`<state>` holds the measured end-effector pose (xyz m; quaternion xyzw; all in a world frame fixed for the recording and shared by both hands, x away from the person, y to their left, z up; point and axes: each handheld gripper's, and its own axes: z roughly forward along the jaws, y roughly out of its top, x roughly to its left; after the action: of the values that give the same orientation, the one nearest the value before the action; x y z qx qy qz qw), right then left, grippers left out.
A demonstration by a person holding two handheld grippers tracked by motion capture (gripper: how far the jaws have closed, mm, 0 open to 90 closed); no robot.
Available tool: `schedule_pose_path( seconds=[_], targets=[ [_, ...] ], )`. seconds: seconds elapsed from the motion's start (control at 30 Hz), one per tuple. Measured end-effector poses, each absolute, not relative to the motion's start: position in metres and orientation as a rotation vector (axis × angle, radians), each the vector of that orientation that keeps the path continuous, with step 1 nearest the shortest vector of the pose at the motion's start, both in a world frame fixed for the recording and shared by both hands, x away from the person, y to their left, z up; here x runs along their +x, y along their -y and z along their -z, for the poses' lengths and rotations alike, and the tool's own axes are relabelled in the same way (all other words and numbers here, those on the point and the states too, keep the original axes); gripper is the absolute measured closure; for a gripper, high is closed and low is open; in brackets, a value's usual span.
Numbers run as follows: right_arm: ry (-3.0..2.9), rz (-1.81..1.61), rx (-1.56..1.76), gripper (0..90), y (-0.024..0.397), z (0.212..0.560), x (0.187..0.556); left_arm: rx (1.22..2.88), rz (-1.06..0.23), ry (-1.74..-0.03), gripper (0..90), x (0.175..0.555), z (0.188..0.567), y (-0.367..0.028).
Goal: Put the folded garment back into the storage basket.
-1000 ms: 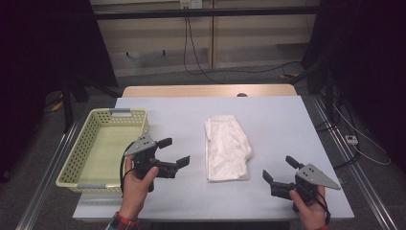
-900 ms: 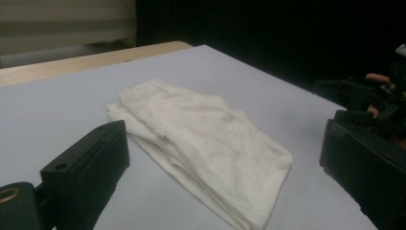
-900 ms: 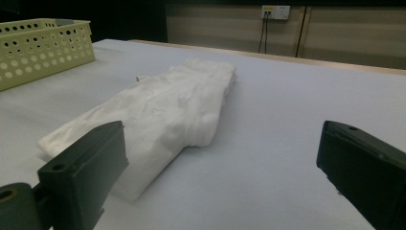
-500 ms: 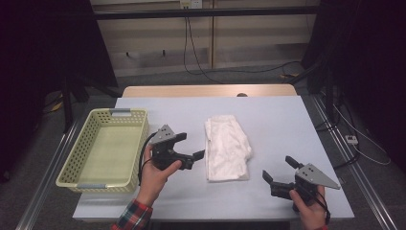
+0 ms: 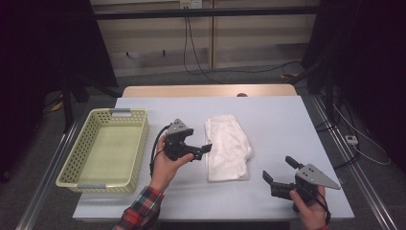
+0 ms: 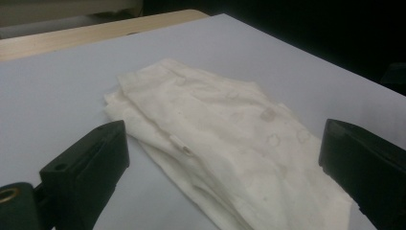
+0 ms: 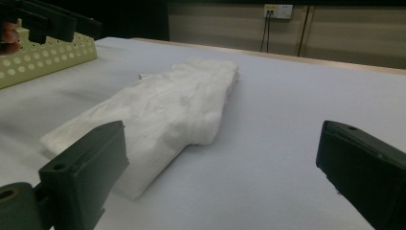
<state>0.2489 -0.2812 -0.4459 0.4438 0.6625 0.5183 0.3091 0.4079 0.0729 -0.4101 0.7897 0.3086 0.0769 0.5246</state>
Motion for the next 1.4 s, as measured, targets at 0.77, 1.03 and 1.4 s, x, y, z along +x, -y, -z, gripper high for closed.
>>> schedule_pose_path(
  seconds=[0.77, 1.03, 1.4],
  targets=[
    [-1.752, -1.369, 1.165, 3.5, 0.280, 0.446, 0.250, 1.984, -0.211, -0.917, 11.7, 0.463, 0.444, -0.043],
    [-1.757, -1.364, 1.164, 3.6, 0.281, 0.447, 0.250, 2.002, -0.229, -0.941, 14.8, 0.476, 0.452, -0.034],
    [-1.759, -1.361, 1.166, 3.6, 0.283, 0.447, 0.250, 2.057, -0.299, -0.968, 21.3, 0.485, 0.457, -0.021]
  ],
)
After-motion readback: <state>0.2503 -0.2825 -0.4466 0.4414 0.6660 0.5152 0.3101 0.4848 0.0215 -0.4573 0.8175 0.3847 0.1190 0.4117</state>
